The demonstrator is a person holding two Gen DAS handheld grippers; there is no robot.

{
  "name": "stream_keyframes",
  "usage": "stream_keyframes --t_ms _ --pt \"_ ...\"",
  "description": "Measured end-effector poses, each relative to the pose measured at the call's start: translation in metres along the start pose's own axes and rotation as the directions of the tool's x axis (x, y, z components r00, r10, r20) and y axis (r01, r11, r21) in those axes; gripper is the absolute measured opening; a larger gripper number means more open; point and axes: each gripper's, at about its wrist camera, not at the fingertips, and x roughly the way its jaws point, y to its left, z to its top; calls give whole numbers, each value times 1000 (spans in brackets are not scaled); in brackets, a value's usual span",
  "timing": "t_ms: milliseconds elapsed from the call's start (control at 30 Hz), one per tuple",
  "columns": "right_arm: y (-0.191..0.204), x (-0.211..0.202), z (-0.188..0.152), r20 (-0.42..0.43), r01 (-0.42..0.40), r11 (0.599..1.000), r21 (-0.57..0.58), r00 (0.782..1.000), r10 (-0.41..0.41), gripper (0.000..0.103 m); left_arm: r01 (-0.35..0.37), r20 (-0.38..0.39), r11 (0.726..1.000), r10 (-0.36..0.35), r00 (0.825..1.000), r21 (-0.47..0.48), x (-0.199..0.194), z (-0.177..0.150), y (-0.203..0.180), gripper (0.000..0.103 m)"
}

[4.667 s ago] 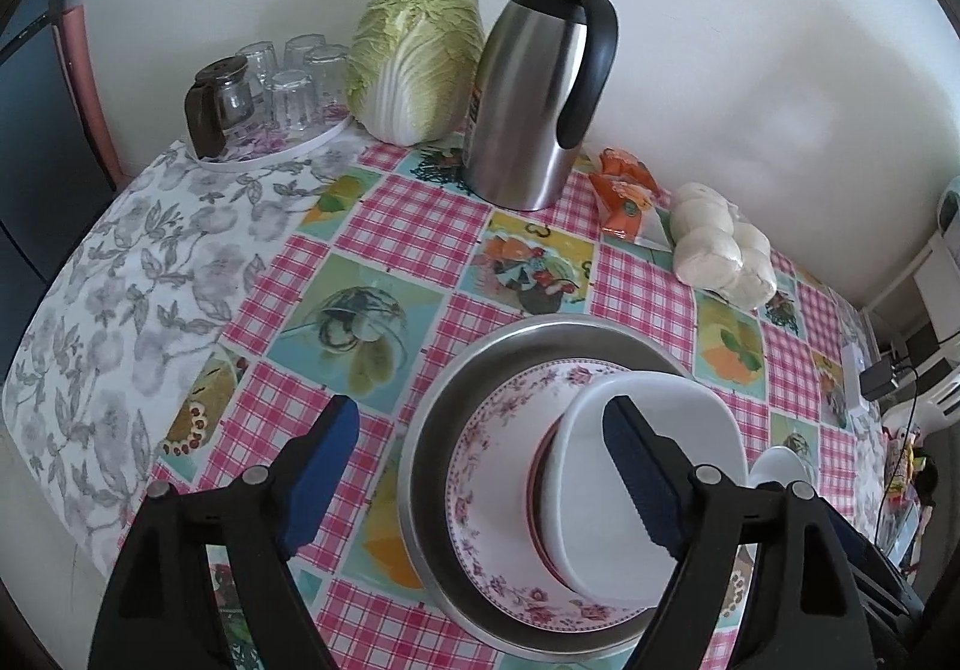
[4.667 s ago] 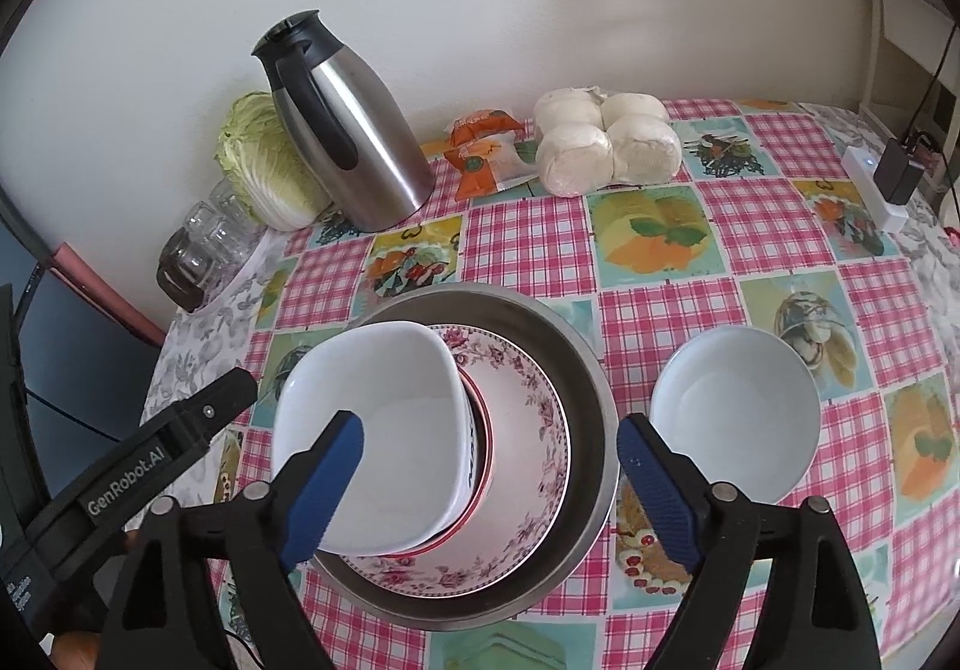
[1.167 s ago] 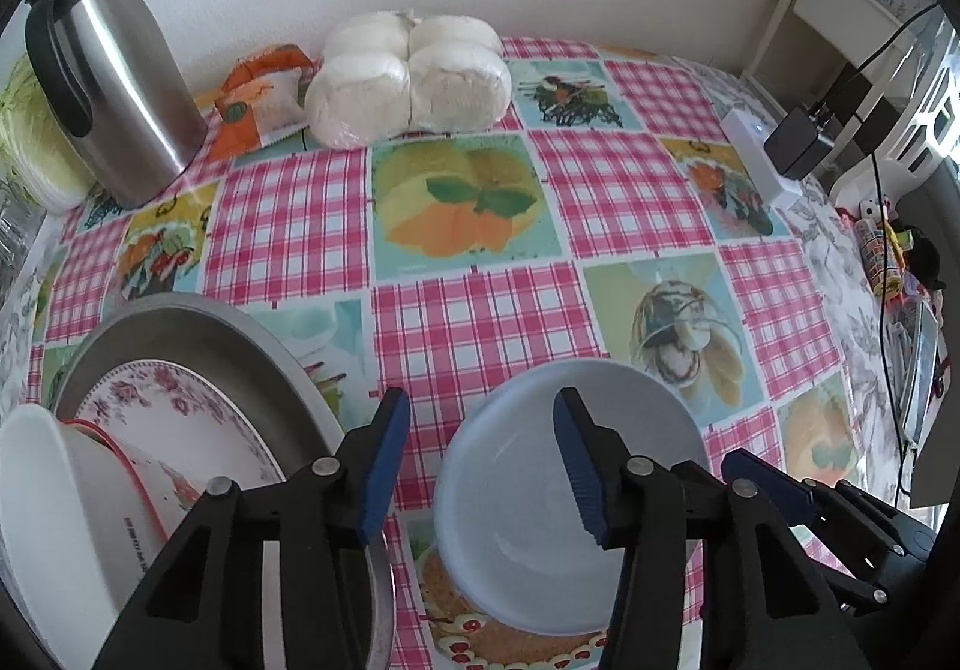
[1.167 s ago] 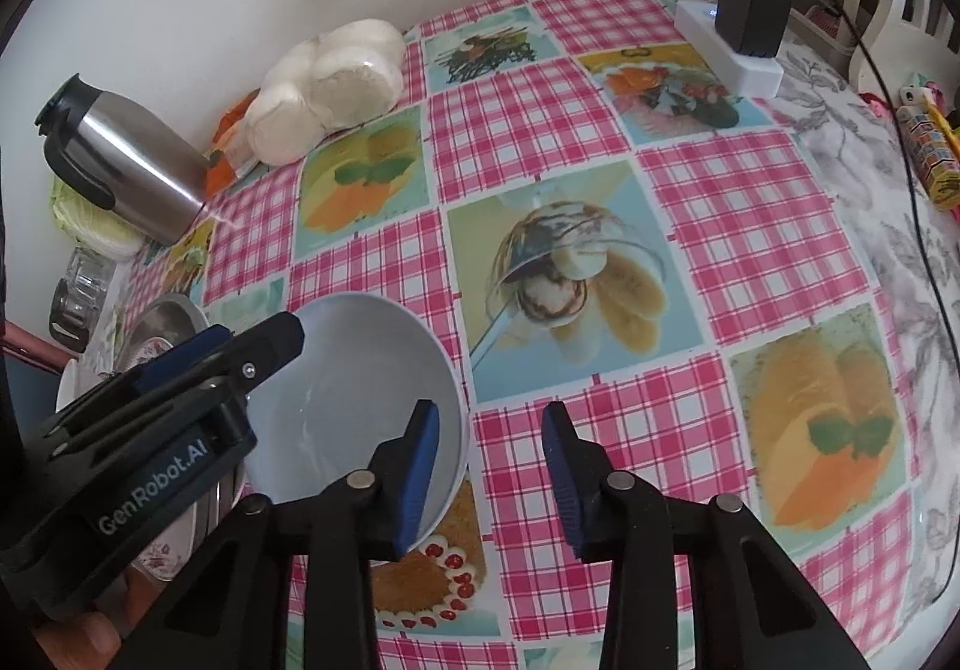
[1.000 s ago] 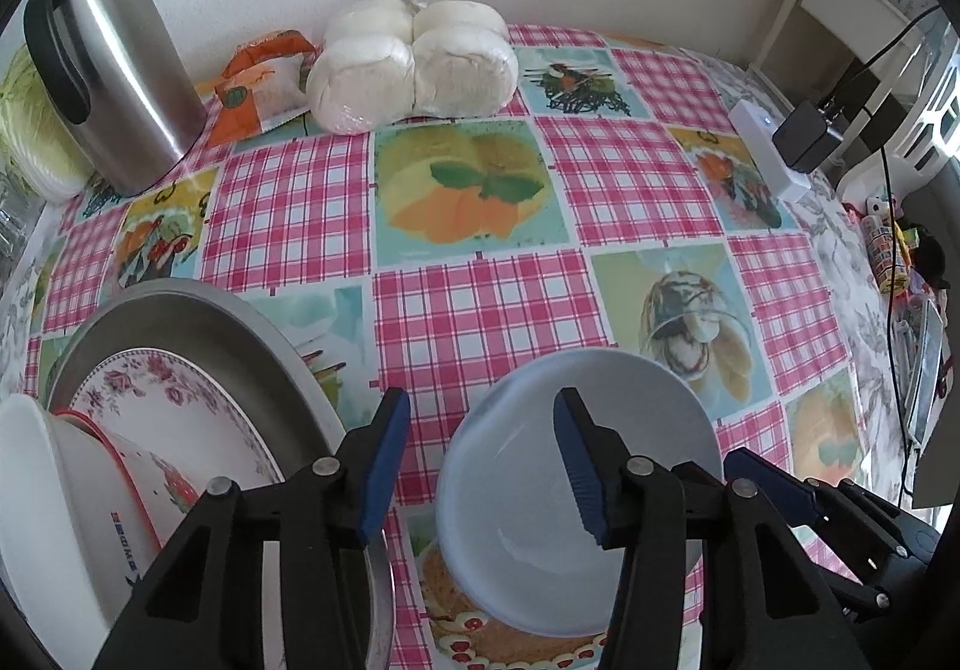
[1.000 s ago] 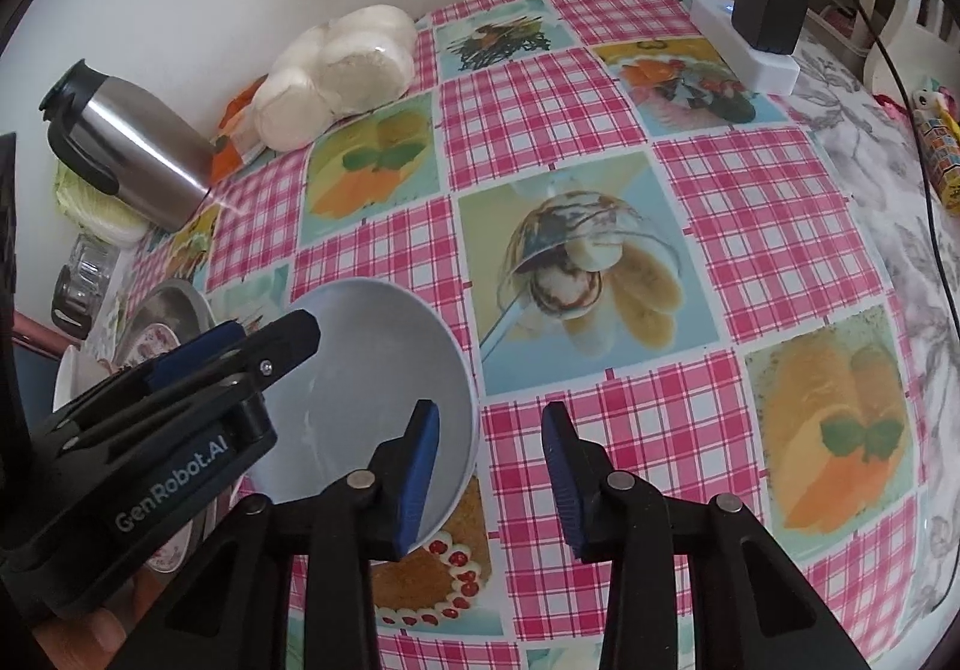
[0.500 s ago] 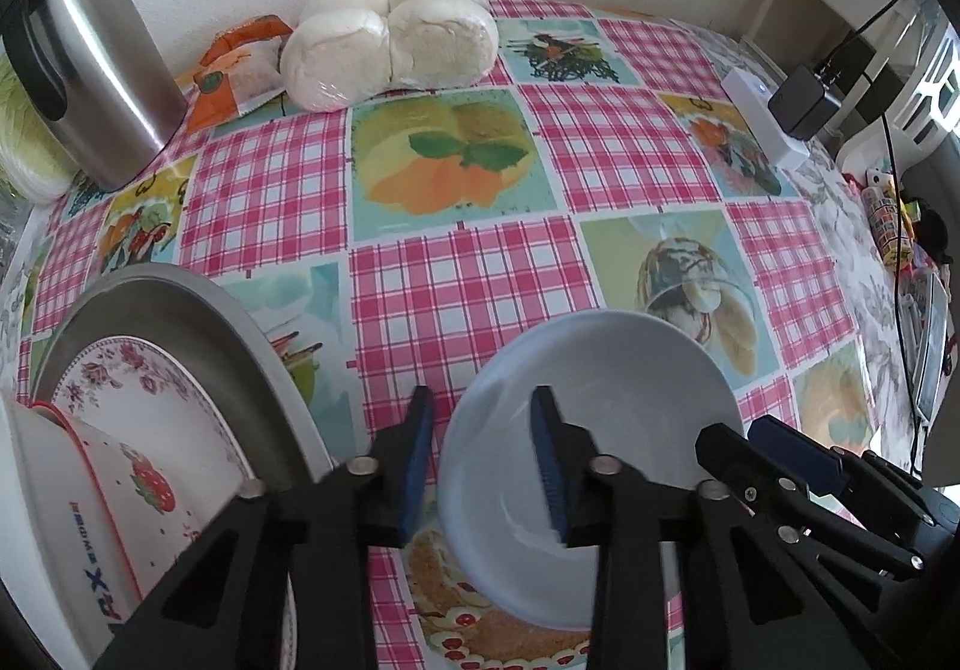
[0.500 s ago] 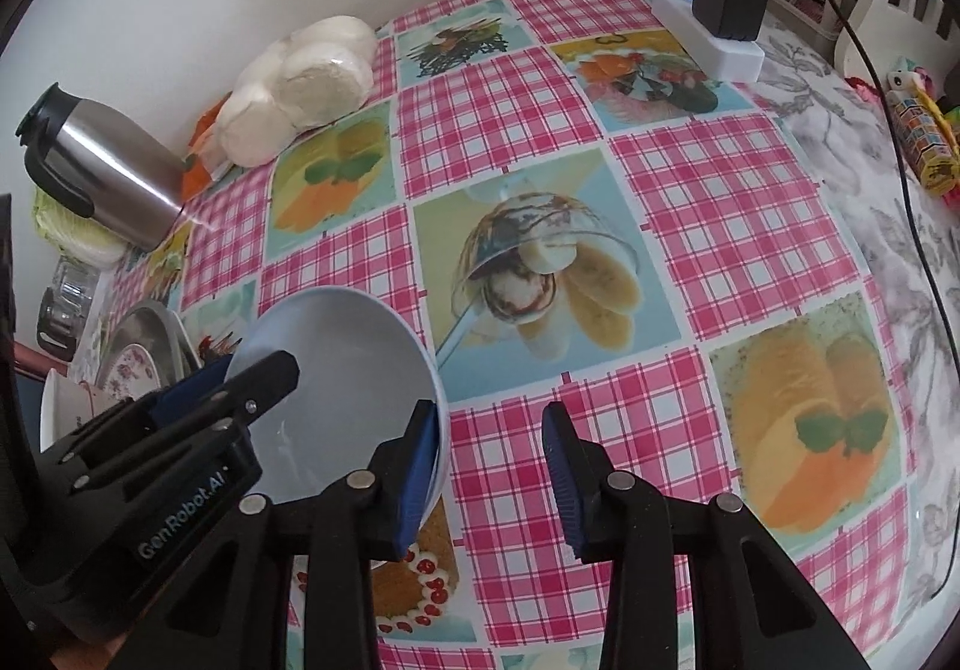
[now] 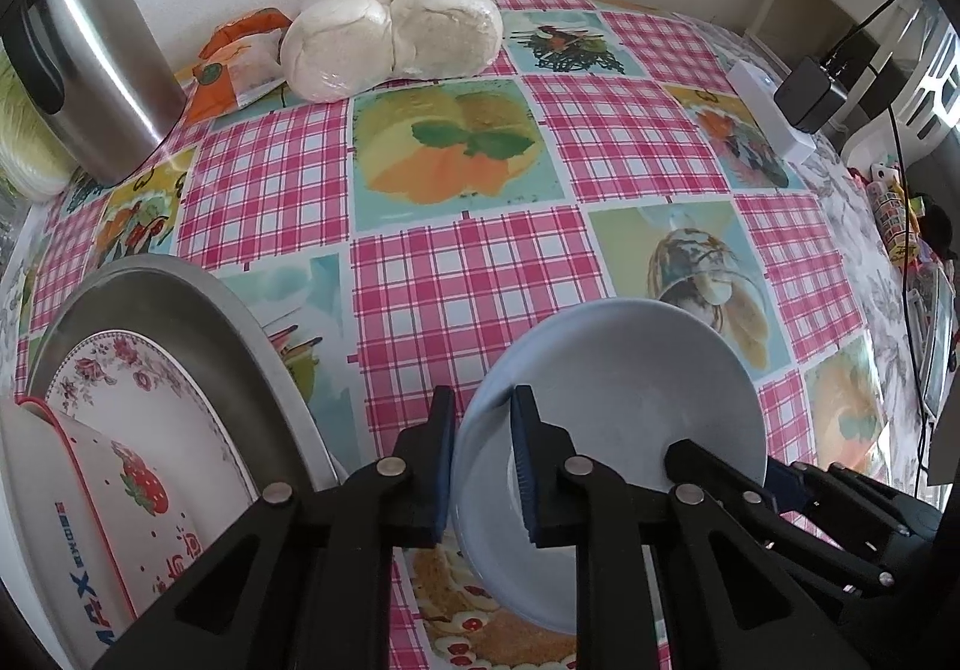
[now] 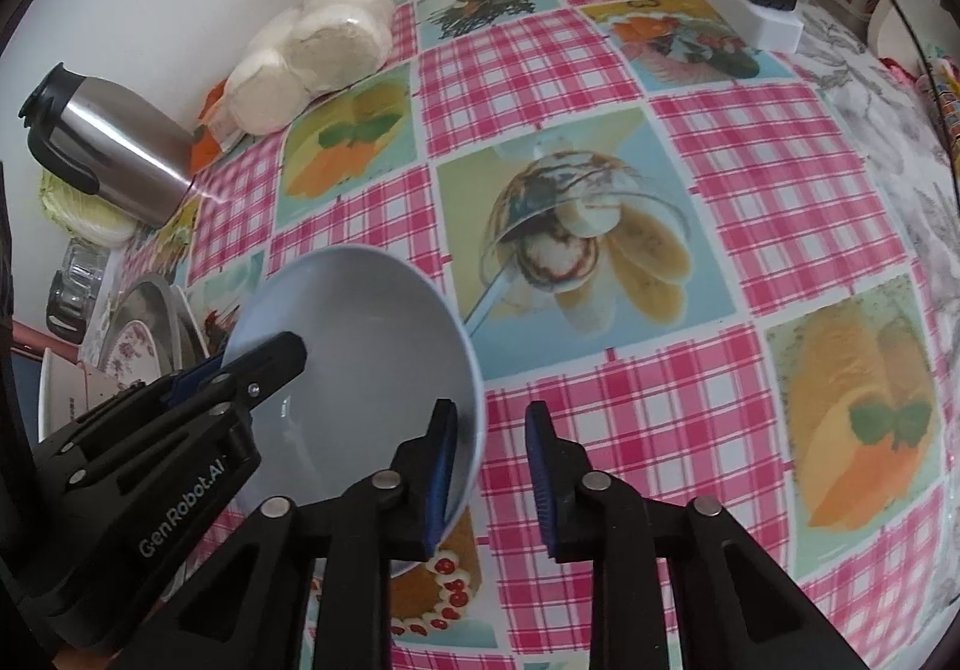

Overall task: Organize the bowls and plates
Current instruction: 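Lift the white round bowl and carry it over the basin with both tools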

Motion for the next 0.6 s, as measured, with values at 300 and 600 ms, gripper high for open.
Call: stream_keyframes --t_ms 300,600 --pt "4 10 -3 -16 -72 997 29 997 72 22 15 -16 1000 -15 1000 1 5 -2 1 19" --pt "0 5 -2 -1 -77 996 49 997 77 20 24 -6 1000 -24 1000 -6 0 -2 -1 19"
